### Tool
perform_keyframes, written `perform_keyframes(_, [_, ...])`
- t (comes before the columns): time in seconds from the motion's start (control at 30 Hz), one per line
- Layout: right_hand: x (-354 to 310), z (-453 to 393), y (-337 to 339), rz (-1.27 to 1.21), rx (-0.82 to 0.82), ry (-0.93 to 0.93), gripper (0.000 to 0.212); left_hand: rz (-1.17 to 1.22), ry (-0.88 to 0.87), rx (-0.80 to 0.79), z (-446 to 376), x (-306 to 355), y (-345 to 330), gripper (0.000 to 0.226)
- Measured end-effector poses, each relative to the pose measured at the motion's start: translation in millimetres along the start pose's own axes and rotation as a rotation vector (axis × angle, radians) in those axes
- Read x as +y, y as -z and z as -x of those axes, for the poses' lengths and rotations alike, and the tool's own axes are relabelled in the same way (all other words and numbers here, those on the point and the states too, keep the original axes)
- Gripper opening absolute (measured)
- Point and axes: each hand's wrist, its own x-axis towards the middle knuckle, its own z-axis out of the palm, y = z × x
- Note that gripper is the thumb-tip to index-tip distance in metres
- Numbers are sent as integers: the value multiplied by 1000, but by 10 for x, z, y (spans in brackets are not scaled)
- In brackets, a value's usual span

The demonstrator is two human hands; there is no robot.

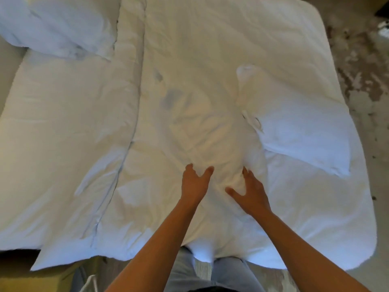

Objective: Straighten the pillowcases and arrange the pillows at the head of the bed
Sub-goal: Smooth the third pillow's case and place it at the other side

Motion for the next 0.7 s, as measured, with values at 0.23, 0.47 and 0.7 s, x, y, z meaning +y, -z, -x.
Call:
perform_keyframes(0.23, [-84,49,-238,21,-88,60,118,42,145,141,-491,107,-317,123])
perform_keyframes(0.47, [-7,-55,-317,11,-102,109,122,150,100,334,-587,109,-673,67])
perform_keyframes(0.7, [249,-114,-112,-27,-150,223,111,124,25,453,-497,270,-719,36])
